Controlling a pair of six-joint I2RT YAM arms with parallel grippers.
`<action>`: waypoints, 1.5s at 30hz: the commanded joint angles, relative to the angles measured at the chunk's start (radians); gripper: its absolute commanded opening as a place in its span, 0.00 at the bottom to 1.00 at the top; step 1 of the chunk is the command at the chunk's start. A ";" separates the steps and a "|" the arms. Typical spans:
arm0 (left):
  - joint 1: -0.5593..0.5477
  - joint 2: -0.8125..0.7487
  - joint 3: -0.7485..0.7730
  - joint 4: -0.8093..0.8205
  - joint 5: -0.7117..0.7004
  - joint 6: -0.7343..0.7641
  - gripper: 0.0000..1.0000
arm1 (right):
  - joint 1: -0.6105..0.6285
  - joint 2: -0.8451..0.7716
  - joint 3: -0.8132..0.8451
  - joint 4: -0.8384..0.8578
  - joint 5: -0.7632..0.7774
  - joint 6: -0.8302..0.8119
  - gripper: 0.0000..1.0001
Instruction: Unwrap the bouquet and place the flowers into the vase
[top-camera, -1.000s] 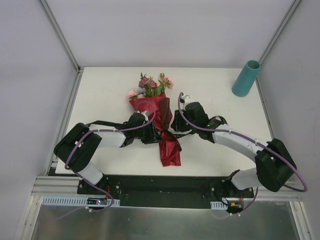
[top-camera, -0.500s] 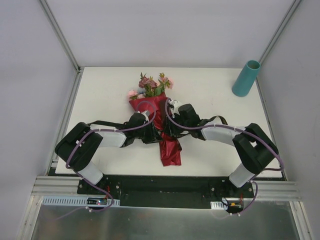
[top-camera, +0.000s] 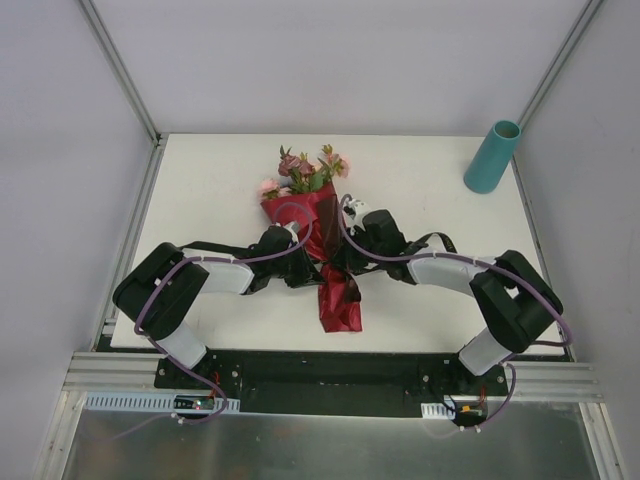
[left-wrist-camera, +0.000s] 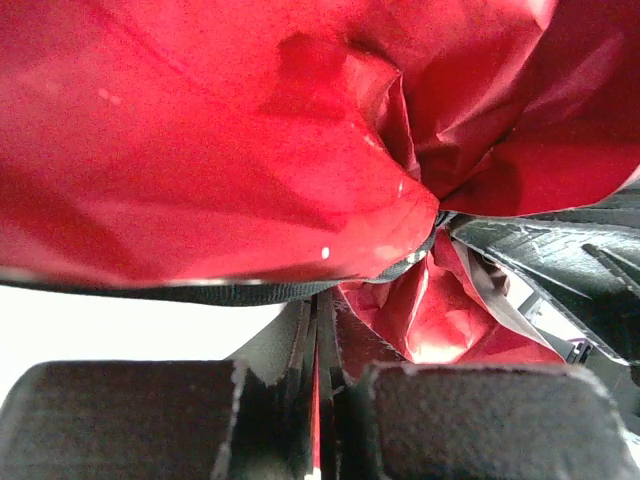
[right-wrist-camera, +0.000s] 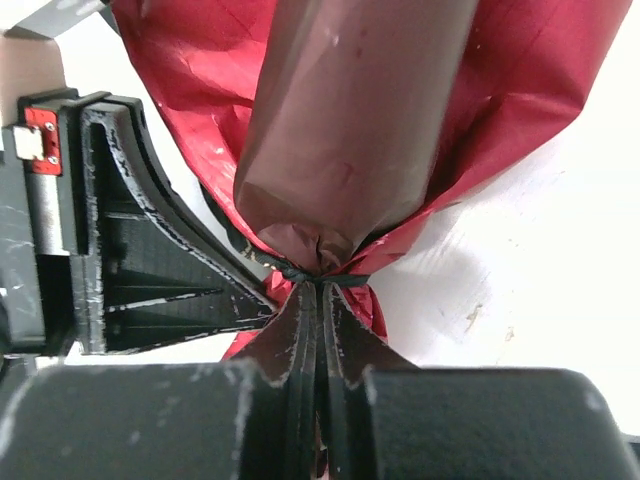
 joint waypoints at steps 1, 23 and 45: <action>-0.007 0.015 -0.005 -0.018 -0.023 0.006 0.00 | -0.017 -0.057 0.092 -0.055 -0.106 0.131 0.00; -0.012 -0.001 -0.028 -0.029 -0.051 0.006 0.00 | -0.137 -0.088 0.031 -0.093 -0.026 0.395 0.08; -0.037 -0.022 -0.005 -0.021 -0.054 0.008 0.00 | 0.030 -0.070 0.143 -0.250 0.198 0.599 0.36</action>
